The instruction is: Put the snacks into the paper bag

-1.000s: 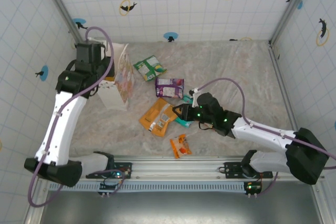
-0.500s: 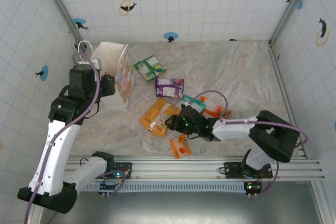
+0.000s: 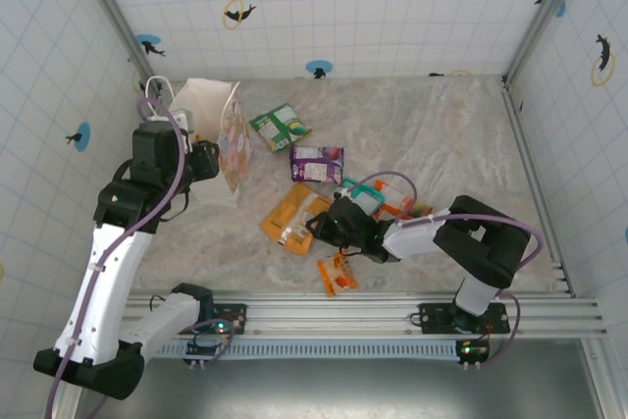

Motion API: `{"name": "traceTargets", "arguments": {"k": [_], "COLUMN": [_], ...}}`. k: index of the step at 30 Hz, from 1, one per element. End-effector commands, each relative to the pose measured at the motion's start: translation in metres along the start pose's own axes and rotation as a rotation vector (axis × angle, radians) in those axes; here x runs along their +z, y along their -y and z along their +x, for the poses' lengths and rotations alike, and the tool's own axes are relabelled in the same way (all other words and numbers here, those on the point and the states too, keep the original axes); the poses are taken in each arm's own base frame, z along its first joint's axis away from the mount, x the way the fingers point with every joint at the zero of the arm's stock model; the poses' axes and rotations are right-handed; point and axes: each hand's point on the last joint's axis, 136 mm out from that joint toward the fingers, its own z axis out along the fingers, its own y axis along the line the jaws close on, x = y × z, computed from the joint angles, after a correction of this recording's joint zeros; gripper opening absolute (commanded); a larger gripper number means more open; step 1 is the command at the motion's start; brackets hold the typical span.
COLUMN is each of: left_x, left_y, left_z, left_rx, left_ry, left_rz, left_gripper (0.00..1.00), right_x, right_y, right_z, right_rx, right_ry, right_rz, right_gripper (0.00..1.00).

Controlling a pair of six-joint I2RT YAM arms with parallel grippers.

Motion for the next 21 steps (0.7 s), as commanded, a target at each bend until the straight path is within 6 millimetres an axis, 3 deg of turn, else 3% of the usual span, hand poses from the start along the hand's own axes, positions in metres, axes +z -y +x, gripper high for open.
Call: {"name": "traceTargets", "arguments": {"k": [1,4,11,18,21], "left_x": [-0.001,0.000,-0.006,-0.021,-0.023], "left_y": [0.005,0.011,0.035,0.096,0.113], "left_z": [-0.001,-0.002,-0.012,-0.012,-0.008], "left_rx": [-0.007,0.004,0.017,0.042,0.021], "left_ry": [0.010,0.007,0.018,-0.014,-0.037], "left_rz": [0.030,0.060,0.185,0.546,0.666], "left_gripper": [0.45,0.45,0.49,0.58,0.62], "right_x": [-0.006,-0.021,-0.065,-0.123,-0.147], "right_y": [-0.027,-0.036,-0.065,-0.108,-0.126], "right_z": [-0.016,-0.021,-0.040,-0.074,-0.088], "right_rx": [-0.026,-0.064,-0.231,-0.398,-0.456], "right_ry": [0.064,0.095,0.164,0.224,0.247], "right_rz": [-0.086,-0.146,-0.284,-0.511,-0.589], "right_gripper": [0.19,0.10,0.04,0.02,0.01]}}
